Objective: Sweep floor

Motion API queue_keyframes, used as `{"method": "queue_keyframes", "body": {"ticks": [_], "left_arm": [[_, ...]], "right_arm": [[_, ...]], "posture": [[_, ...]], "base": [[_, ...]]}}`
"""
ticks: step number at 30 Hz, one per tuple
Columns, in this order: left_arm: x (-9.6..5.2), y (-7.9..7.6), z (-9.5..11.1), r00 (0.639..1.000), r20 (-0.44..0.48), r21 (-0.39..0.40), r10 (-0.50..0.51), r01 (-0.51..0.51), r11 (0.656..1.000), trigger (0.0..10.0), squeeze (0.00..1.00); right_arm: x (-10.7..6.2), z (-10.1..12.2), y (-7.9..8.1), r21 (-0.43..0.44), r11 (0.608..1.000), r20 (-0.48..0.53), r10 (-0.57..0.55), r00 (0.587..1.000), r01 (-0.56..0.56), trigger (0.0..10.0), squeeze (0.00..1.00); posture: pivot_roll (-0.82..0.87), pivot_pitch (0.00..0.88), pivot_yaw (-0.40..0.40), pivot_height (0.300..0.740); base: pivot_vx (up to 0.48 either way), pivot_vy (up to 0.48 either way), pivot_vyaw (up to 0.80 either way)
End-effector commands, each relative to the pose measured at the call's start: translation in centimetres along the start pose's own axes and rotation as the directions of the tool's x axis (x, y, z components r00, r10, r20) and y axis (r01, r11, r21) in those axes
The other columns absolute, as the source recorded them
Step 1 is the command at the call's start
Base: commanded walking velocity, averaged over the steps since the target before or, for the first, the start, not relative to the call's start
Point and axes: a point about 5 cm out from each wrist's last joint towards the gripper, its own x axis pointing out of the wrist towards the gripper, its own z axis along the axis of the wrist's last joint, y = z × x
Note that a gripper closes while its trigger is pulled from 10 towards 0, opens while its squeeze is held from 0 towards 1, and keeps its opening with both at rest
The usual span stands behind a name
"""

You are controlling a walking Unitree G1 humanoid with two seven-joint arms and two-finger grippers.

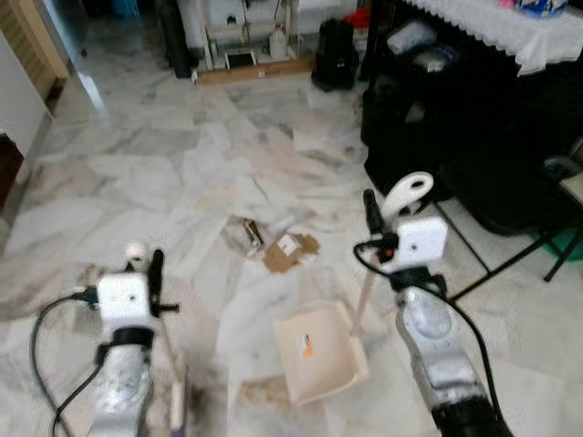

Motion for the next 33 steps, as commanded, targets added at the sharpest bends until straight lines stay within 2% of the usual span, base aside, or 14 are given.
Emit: {"method": "queue_keyframes", "body": {"ticks": [1, 3, 11, 28, 33], "left_arm": [[0.3, 0.8, 0.8, 0.999, 0.046, 0.02, 0.016, -0.017, 1.0, 10.0, 0.0], [0.3, 0.8, 0.8, 0.999, 0.046, 0.02, 0.016, -0.017, 1.0, 10.0, 0.0], [0.2, 0.7, 0.7, 0.999, 0.043, 0.017, 0.012, -0.013, 1.0, 10.0, 0.0], [0.2, 0.5, 0.6, 0.999, 0.046, 0.013, -0.002, 0.001, 1.0, 10.0, 0.0], [0.3, 0.3, 0.6, 0.999, 0.044, 0.014, -0.007, 0.007, 1.0, 10.0, 0.0]], "right_arm": [[0.8, 1.3, 0.5, 0.009, 1.0, 0.056, 0.017, 0.998, -0.017, 10.0, 0.0], [0.8, 1.3, 0.6, 0.014, 1.0, 0.052, 0.017, 0.998, -0.018, 10.0, 0.0], [0.9, 1.3, 0.6, 0.003, 1.0, 0.052, 0.028, 0.998, -0.028, 10.0, 0.0], [1.0, 1.5, 1.1, -0.017, 0.997, 0.069, 0.073, 0.995, -0.072, 10.0, 0.0], [1.1, 1.7, 1.6, -0.057, 0.993, 0.082, 0.107, 0.991, -0.102, 10.0, 0.0]], "posture": [[0.08, 0.029, 0.018, 0.74], [0.08, 0.029, 0.018, 0.74], [0.08, 0.018, 0.016, 0.74], [0.08, 0.0, 0.007, 0.74], [0.08, 0.0, 0.007, 0.74]], "base": [[0.315, 0.0, 0.0], [0.311, 0.0, 0.0], [0.312, 0.0, -0.8], [0.309, 0.0, 0.0], [0.301, 0.0, 0.09]]}}
